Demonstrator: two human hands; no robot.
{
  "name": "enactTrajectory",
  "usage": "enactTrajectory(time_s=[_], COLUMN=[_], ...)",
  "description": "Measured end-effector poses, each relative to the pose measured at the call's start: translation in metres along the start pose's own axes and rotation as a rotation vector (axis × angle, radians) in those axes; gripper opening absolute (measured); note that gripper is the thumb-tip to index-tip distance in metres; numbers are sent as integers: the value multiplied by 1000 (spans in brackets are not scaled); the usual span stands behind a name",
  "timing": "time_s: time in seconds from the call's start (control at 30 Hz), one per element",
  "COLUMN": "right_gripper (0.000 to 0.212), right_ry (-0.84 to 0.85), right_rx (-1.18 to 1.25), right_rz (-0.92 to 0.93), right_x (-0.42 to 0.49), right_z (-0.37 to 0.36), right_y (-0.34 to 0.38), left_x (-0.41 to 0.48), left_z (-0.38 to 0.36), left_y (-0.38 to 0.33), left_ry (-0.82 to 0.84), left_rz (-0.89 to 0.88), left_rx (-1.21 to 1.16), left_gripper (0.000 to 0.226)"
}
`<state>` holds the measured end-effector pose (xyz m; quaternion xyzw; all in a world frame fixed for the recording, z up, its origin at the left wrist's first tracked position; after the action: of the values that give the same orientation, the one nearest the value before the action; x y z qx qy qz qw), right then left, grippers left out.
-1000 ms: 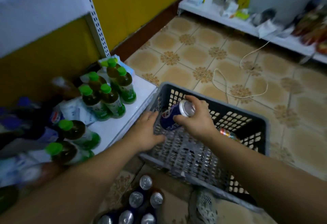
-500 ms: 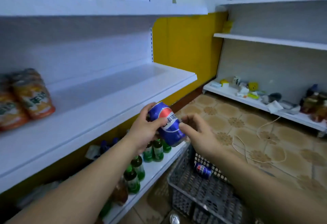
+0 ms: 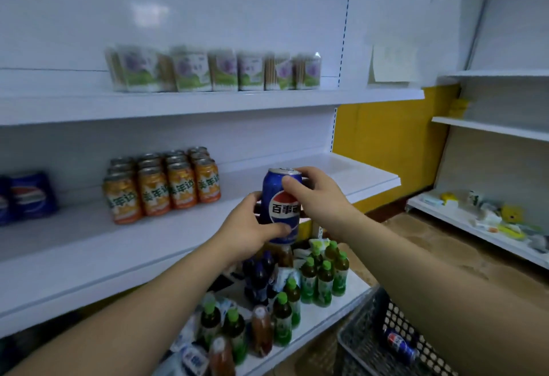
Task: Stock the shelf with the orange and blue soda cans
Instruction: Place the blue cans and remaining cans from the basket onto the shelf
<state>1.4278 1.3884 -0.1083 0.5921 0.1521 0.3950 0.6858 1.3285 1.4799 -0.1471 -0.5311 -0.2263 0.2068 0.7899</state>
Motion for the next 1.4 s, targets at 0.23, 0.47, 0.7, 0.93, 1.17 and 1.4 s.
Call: enactTrajectory(time_s=[0.23, 0.47, 0.7, 0.93, 1.17, 1.4], right_gripper=[53, 67, 67, 81, 88, 75], right_ry=[192, 357, 423, 488, 527, 361], right_rx=[-103, -58, -33, -81, -156, -95], right_rz=[46, -9, 45, 148, 221, 216], right_x=[4, 19, 37, 55, 85, 136], right_z=[-106, -217, -309, -395, -453, -501], right_y=[26, 23, 19, 23, 26, 11], left_x=[-35, -93, -159, -163, -162, -165], left_z=[95, 263, 392, 411, 412, 412], left_y=[45, 157, 212, 231, 235, 233], left_ry=[5, -128, -208, -264, -291, -295], left_rz=[117, 544, 796, 772, 728, 720], left_rx=[202, 878, 1062, 1103, 1083, 1076], left_gripper=[64, 82, 76, 77, 79, 79])
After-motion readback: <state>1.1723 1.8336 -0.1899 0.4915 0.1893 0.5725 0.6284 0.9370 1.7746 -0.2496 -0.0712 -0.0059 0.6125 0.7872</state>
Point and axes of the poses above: each hand's wrist, its own x-axis towards the middle knuckle, its own z-axis out of the back of the hand, y = z × x, the point moved 8 cm from there along x, towards the middle knuckle, and after that the axes turned 2 degrees about z, right-handed, at the moved point
